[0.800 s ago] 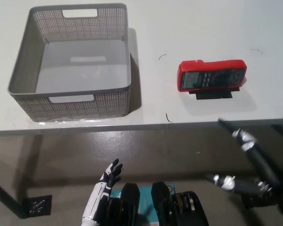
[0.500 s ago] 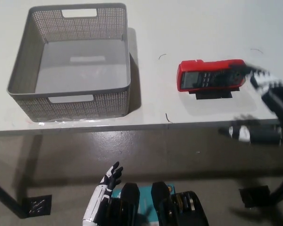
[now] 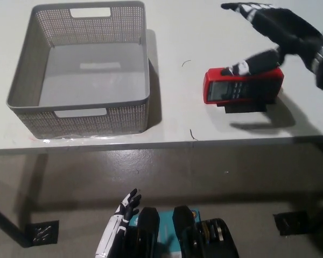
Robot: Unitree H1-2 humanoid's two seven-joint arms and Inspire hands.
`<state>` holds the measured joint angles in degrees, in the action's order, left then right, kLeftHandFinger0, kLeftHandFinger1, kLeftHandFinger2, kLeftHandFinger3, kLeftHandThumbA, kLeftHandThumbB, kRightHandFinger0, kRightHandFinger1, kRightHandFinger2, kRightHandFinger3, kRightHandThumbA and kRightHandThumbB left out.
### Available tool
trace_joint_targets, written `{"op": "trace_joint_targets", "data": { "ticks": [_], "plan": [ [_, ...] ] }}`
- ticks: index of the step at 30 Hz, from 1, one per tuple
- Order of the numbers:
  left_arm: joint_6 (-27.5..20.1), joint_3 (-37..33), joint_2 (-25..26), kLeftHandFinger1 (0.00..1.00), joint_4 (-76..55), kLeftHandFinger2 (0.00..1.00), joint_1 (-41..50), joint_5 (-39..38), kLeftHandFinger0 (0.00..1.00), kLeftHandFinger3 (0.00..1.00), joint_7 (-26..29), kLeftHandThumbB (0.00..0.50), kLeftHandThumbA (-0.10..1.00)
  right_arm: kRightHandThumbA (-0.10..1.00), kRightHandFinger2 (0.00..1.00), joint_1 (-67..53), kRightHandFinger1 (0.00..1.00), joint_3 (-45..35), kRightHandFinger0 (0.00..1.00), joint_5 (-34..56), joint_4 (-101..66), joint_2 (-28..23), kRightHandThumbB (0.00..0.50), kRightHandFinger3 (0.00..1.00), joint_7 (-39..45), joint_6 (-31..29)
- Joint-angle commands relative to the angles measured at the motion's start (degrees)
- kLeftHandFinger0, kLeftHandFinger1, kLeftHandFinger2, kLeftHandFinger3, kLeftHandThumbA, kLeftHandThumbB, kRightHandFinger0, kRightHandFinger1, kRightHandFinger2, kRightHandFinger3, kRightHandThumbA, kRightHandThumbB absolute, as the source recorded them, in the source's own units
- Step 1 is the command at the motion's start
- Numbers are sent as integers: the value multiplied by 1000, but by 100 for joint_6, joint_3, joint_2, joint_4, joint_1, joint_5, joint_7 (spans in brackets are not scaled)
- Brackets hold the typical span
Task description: Use the right hand to pick up a multimeter on the right side and put it into a container on the left side
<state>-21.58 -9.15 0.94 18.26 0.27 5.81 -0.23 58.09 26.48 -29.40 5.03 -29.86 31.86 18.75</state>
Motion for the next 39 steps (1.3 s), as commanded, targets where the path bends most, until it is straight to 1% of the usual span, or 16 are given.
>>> {"op": "trace_joint_targets", "data": {
  "ticks": [1,2,6,9,12,14,15,16,18,22,26,27,29,34,36,39],
  "plan": [
    [-535,-54,33,1000,-51,1000,46,94,1000,1000,54,468,1000,1000,1000,1707,1000,756,1000,-873,1707,298,500,1000,1000,532],
    [-535,-61,36,1000,-72,1000,75,97,1000,1000,58,468,1000,1000,1000,1859,1000,920,1000,-941,2141,453,500,1000,982,548],
    [-535,-77,20,1000,-103,1000,109,125,1000,1000,71,462,1000,1000,1000,2187,1000,1320,1000,-1102,3053,713,500,1000,961,399],
    [-535,-83,35,1000,-109,1000,127,116,1000,1000,58,465,1000,1000,1000,2362,1000,1646,1000,-1192,3954,972,500,1000,775,36],
    [-535,-68,25,1000,-123,1000,125,67,1000,1000,30,473,1000,1000,1000,2396,1000,1771,1000,-1140,4260,1063,500,1000,724,-156],
    [-535,-67,23,1000,-107,1000,106,65,1000,1000,39,472,1000,1000,1000,2405,1000,1832,1000,-1097,4404,1125,467,1000,779,-196],
    [-535,-65,29,1000,-106,1000,116,82,1000,1000,43,466,1000,1000,1000,2403,1000,1902,1000,-1119,4522,1158,454,1000,754,-352],
    [-535,-72,28,1000,-115,1000,121,91,1000,1000,47,462,1000,1000,1000,2379,1000,1960,1000,-1162,4544,1174,480,1000,757,-356],
    [-535,-97,13,1000,-108,1000,144,111,1000,1000,52,460,1000,1000,1000,2307,1000,2069,1000,-1279,4480,1145,499,1000,768,-311],
    [-535,-86,20,1000,-110,1000,172,96,1000,1000,47,468,1000,1000,1000,2189,1000,2205,1000,-1502,4503,1169,500,1000,794,65],
    [-535,-87,16,1000,-109,1000,181,77,1000,1000,29,466,1000,996,1000,2125,1000,2344,1000,-1601,4658,1160,500,1000,908,-21],
    [-535,-101,15,1000,-94,1000,175,84,1000,1000,27,462,1000,970,1000,2094,1000,2304,1000,-1532,4744,1169,500,1000,926,-44],
    [-535,-125,18,1000,-76,1000,160,98,1000,1000,33,459,1000,994,1000,2050,1000,2312,1000,-1503,4822,1148,500,1000,913,-243],
    [-535,-136,26,1000,-75,1000,181,52,1000,1000,-1,464,1000,907,1000,1864,1000,2380,1000,-1584,5365,1302,500,1000,665,-573],
    [-535,-136,54,1000,-87,1000,176,114,1000,1000,28,464,1000,963,1000,1779,1000,2609,1000,-1768,5729,1402,500,1000,501,-925],
    [-535,-148,69,1000,-84,1000,174,96,1000,1000,-47,470,1000,1000,1000,1667,1000,2818,1000,-1836,6433,1608,500,1000,422,-1295]
  ]
}}
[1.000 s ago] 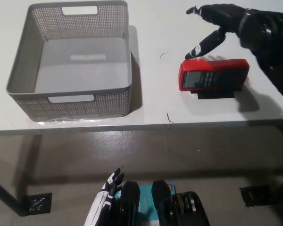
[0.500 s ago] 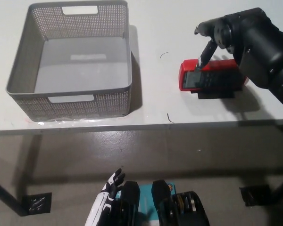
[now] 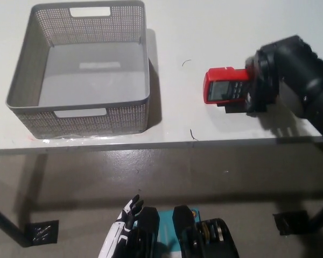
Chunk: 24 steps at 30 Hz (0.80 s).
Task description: Use the right hand to pick up a multimeter on the right side and put it into a container on the left side
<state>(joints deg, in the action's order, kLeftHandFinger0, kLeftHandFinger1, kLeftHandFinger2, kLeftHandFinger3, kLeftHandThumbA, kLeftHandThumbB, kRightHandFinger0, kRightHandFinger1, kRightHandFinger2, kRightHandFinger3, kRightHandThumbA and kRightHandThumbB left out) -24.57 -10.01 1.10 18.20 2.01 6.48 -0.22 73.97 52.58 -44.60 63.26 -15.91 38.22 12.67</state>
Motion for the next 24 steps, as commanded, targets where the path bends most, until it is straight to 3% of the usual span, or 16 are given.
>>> {"op": "trace_joint_targets", "data": {
  "ticks": [1,4,7,9,10,11,12,13,14,15,17,18,19,22,24],
  "plan": [
    [-236,-77,56,1000,-69,1000,-4,36,1000,1000,-56,474,1000,1000,1000,24,1000,201,1000,-293,753,249,500,1000,-211,-715],
    [-236,-123,89,1000,-37,1000,-106,91,1000,1000,-55,469,1000,988,1000,-136,1000,69,1000,-153,1281,387,500,1000,-244,-875],
    [-236,-155,111,1000,-18,1000,-137,102,1000,1000,-59,461,1000,903,1000,-356,1000,-299,1000,127,1469,439,500,1000,-493,-823],
    [-236,-168,113,1000,-14,1000,-151,104,1000,1000,-55,463,1000,734,1000,-556,1000,-586,1000,249,1534,484,500,1000,-1136,-717],
    [-236,-172,114,1000,-19,1000,-152,116,1000,1000,-46,463,1000,621,1000,-651,1000,-720,1000,292,1548,496,465,1000,-1497,-768],
    [-236,-174,117,1000,-24,1000,-152,133,1000,1000,-40,466,1000,483,1000,-794,942,-901,859,357,1546,487,415,1000,-2036,-960],
    [-236,-171,115,1000,-24,1000,-159,142,1000,1000,-41,473,1000,303,772,-916,708,-1017,641,359,1540,445,359,931,-2584,-1228],
    [-236,-165,112,1000,-21,1000,-167,159,1000,1000,-38,474,1000,95,549,-1013,428,-1066,296,339,1530,396,319,664,-3075,-1482],
    [-236,-161,117,1000,-15,1000,-193,170,1000,1000,-37,474,1000,18,501,-1066,340,-1123,160,319,1532,359,312,590,-3415,-1665],
    [-236,-162,122,1000,-8,1000,-214,183,1000,1000,-27,475,1000,-95,486,-1110,206,-1313,6,461,1539,336,228,548,-3578,-1778],
    [-236,-156,125,1000,-15,1000,-236,214,1000,1000,-7,474,1000,-100,678,-1161,309,-1854,0,931,1563,292,168,631,-3562,-2025],
    [-236,-154,134,1000,-18,1000,-253,209,1000,1000,-15,472,1000,-100,821,-1157,483,-2126,4,1125,1589,289,146,796,-3493,-2051],
    [-236,-157,140,1000,-18,1000,-261,189,1000,1000,-31,471,1000,-100,819,-1161,506,-2314,1,1247,1601,282,147,823,-3461,-2080],
    [-236,-168,152,1000,-23,1000,-264,208,1000,1000,-57,470,1000,-100,782,-1201,539,-3257,6,1791,1648,261,129,742,-3365,-2070],
    [-236,-174,156,1000,-35,1000,-245,261,1000,1000,-39,474,1000,-100,716,-1223,475,-3777,0,2119,1668,274,134,677,-3284,-2033]
  ]
}}
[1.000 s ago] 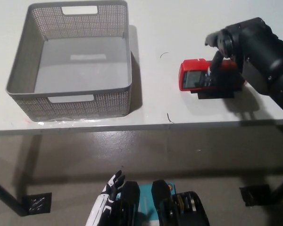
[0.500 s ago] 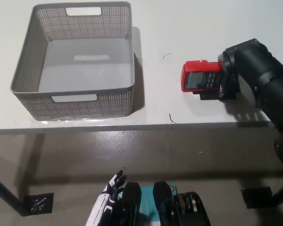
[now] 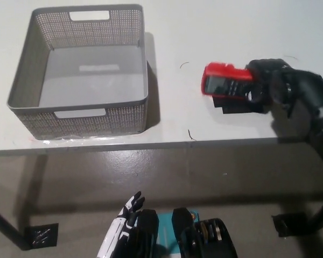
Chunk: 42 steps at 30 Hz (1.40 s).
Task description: Use the right hand to pick up a multimeter on the right side and put it into a container on the left side
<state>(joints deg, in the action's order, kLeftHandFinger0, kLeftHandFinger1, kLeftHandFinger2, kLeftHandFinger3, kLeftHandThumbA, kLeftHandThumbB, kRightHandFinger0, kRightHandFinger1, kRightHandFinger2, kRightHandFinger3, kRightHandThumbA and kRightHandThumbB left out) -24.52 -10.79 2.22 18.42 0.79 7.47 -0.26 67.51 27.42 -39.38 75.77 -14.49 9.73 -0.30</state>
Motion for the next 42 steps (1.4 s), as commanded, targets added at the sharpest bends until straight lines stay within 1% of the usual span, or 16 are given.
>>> {"op": "trace_joint_targets", "data": {
  "ticks": [1,4,6,12,16,17,20,25,27,29,30,32,33,36,39,42],
  "plan": [
    [-240,-105,48,1000,-54,1000,-116,139,1000,1000,-37,471,1000,-100,750,-578,475,-1538,0,1776,428,146,140,730,-353,-651],
    [-240,-96,46,1000,-24,1000,-118,158,1000,1000,-23,480,1000,-100,759,-511,410,-2913,0,2857,485,197,169,701,-101,-101],
    [-240,-79,37,1000,-31,1000,-107,183,1000,1000,-28,475,1000,-100,821,-500,417,-3957,0,3681,498,218,135,877,110,123],
    [-240,-77,39,1000,-46,1000,-67,196,1000,1000,-41,478,1000,-100,617,-474,131,-6156,0,5249,555,275,141,1000,338,872],
    [-240,-86,42,1000,-53,1000,-60,221,1000,1000,-20,471,1000,-100,530,-502,0,-6935,0,5650,602,306,139,995,535,1198],
    [-240,-84,42,1000,-55,1000,-59,221,1000,1000,-28,473,1000,-100,532,-514,11,-7098,0,5743,604,330,155,780,527,1220],
    [-240,-76,48,1000,-61,1000,-64,197,1000,1000,-50,463,1000,-100,580,-502,20,-7477,0,5847,589,429,156,1000,488,1259],
    [-235,-53,35,1000,-70,1000,-76,203,1000,1000,-38,480,1000,-100,618,-379,7,-7755,0,5768,553,618,131,1000,619,1316],
    [-240,-63,44,1000,-55,1000,-86,204,1000,1000,-42,486,1000,-100,565,-277,37,-7824,0,5697,516,726,121,634,793,1351],
    [-240,-70,52,1000,-50,1000,-94,210,1000,1000,-44,494,1000,-100,550,-206,53,-7868,0,5652,496,786,119,739,810,1361],
    [-240,-73,57,1000,-45,1000,-99,203,1000,1000,-56,498,1000,-100,545,-100,46,-7859,0,5592,465,869,109,969,869,1377],
    [-239,-70,41,1000,-36,1000,-67,218,1000,1000,-44,500,1000,-100,603,59,67,-8007,0,5667,449,992,92,997,896,1548],
    [-239,-72,40,1000,-31,1000,-58,225,1000,1000,-41,500,1000,-100,604,139,55,-8029,0,5673,416,1066,104,785,866,1544],
    [-240,-82,45,1000,-41,1000,-24,234,1000,1000,-44,500,1000,-100,606,357,38,-8074,0,5706,326,1279,130,557,1096,1618],
    [-240,-99,56,1000,-45,1000,-23,256,1000,1000,-32,500,1000,-100,537,658,0,-8093,0,5765,156,1521,143,662,1023,1807],
    [-227,-81,56,1000,-74,1000,-3,273,1000,1000,-45,500,1000,-100,515,845,0,-7990,0,5784,-28,1721,146,499,1235,1950]
  ]
}}
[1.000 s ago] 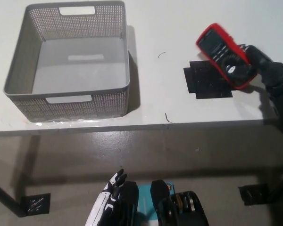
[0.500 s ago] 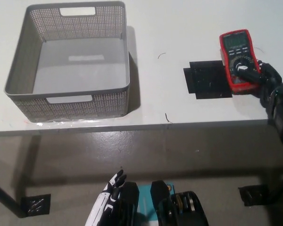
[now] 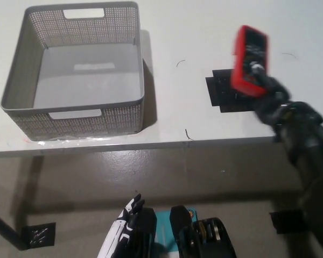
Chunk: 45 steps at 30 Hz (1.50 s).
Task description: Use the right hand to pick up a multimeter on the right side and put it into a container on the left side
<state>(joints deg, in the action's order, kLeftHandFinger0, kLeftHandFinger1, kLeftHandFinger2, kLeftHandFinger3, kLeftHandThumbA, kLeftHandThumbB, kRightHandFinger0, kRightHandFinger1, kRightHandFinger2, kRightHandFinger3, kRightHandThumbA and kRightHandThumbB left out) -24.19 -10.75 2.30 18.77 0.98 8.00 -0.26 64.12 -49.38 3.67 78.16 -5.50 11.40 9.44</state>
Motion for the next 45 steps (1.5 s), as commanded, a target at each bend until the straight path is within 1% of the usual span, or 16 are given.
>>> {"op": "trace_joint_targets", "data": {
  "ticks": [1,4,5,14,16,17,20,21,22,24,27,29,37,39,42,45],
  "plan": [
    [-228,-86,50,1000,-124,1000,-18,236,1000,1000,-47,500,1000,-100,531,1245,9,-297,0,1531,-364,906,146,582,1081,1037],
    [-158,-85,49,1000,-157,1000,-3,230,1000,1000,-67,500,1000,-100,606,1350,35,-191,0,1618,-595,1125,137,706,1132,954],
    [-150,-84,40,1000,-158,1000,10,202,1000,1000,-80,500,1000,-100,618,1397,43,-132,0,1651,-708,1239,131,1000,1110,930],
    [-166,-115,29,1000,-138,1000,114,260,1000,1000,-71,500,1000,-100,662,1441,81,345,0,1930,-1270,1739,165,1000,808,1212],
    [-206,-129,37,1000,-128,1000,133,277,1000,1000,-72,500,1000,-100,658,1444,81,453,0,1936,-1276,1760,179,848,793,1218],
    [-233,-137,42,1000,-122,1000,141,264,1000,1000,-81,496,1000,-100,648,1464,68,511,0,2003,-1300,1769,181,1000,738,1307],
    [-274,-201,84,1000,-117,1000,169,386,1000,1000,-21,479,1000,-100,584,1493,34,629,0,2153,-1438,1787,153,1000,560,1508],
    [-274,-210,84,1000,-109,1000,173,383,1000,1000,-8,483,1000,-100,573,1511,40,653,0,2201,-1486,1790,185,799,506,1558],
    [-274,-210,82,1000,-106,1000,184,338,1000,1000,-21,484,1000,-100,550,1521,18,683,0,2243,-1540,1795,182,1000,485,1604],
    [-274,-208,83,1000,-72,1000,194,231,1000,1000,-66,492,1000,-100,535,1535,0,770,0,2295,-1632,1783,161,1000,538,1641],
    [-271,-195,107,1000,-80,1000,229,206,1000,1000,-117,491,1000,-100,586,1567,29,981,0,2351,-1680,1674,120,694,730,1639],
    [-273,-211,123,1000,-96,1000,246,233,1000,1000,-126,478,1000,-100,608,1587,59,1006,0,2467,-1736,1629,146,1000,707,1739],
    [-274,-357,185,1000,-124,1000,380,320,1000,1000,-69,451,1000,-100,576,1580,36,1528,0,2230,-1757,1678,128,1000,309,1429],
    [-274,-419,192,1000,-138,1000,433,313,1000,1000,-68,437,1000,-100,662,1600,135,2327,0,1296,-1491,1692,169,785,-400,702],
    [-274,-454,217,1000,-150,1000,494,310,1000,1000,-88,444,1000,-100,884,1597,340,3779,0,10,-1055,1687,156,804,-1176,-219],
    [-274,-483,238,1000,-146,1000,492,323,1000,1000,-132,453,1000,-100,840,1622,456,5069,4,-1091,-783,1671,139,885,-1852,-470]
  ]
}}
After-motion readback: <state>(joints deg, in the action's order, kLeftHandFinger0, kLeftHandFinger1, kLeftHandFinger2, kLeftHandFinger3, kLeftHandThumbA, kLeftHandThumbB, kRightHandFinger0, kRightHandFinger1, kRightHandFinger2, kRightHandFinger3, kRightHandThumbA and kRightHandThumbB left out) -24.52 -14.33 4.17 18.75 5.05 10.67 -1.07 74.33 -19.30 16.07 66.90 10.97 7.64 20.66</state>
